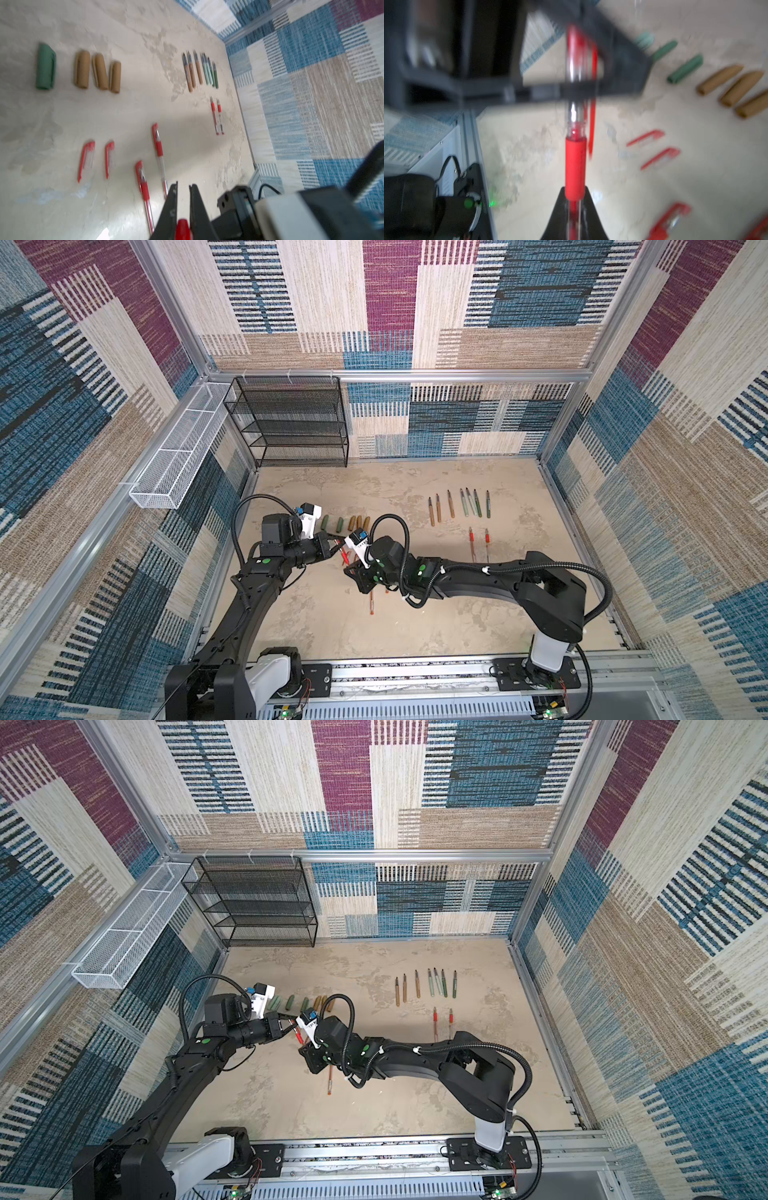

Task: Open the pen caps
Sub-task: 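Close the left gripper on the red cap and pull the pen away with right, then lower the red cap near the other caps with left while right carries pen away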

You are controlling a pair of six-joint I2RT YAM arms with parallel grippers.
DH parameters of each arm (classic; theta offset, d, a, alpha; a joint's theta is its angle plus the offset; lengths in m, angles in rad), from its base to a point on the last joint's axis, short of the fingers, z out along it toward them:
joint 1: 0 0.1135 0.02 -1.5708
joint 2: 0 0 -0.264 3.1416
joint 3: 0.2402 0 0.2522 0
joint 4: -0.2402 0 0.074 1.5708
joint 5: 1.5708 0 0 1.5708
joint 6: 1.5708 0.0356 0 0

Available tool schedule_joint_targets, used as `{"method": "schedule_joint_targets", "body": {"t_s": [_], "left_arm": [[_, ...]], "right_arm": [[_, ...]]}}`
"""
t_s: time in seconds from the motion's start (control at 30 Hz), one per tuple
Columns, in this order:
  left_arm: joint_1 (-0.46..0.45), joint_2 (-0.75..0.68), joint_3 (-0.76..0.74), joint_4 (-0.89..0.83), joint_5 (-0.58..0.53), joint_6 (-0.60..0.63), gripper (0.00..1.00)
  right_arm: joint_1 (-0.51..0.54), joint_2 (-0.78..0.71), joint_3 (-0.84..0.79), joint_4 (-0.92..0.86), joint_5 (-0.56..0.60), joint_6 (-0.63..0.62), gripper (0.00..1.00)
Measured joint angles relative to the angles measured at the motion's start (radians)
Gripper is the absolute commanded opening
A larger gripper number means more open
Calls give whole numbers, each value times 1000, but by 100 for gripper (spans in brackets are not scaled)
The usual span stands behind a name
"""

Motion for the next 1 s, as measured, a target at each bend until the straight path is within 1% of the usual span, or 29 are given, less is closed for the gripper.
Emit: {"method": "schedule_joint_targets", "body": {"t_s": [0.1, 0.23, 0.33, 0.43, 0.5, 0.67, 0.73, 1.0], "left_arm": [[10, 3, 15, 40, -31, 0, 0], [20, 8, 16, 47, -37, 5, 0], [20, 16, 22, 37, -62, 27, 0], [19, 27, 51, 7, -94, 75, 0], [19, 46, 61, -12, -141, 131, 0], [19, 128, 78, -90, -220, 263, 0], [17, 156, 77, -103, -226, 303, 0], [-23, 297, 87, -142, -303, 415, 0]], "right_arm": [[-2, -3, -41, -109, 6, 26, 0], [-3, -50, -55, -120, 30, 36, 0], [-7, -73, -64, -124, 50, 36, 0], [-25, -94, -69, -147, 66, 43, 0], [-44, -121, -86, -154, 81, 53, 0], [-101, -177, -116, -199, 100, 81, 0], [-120, -206, -125, -219, 111, 89, 0], [-210, -345, -213, -284, 156, 134, 0]]}}
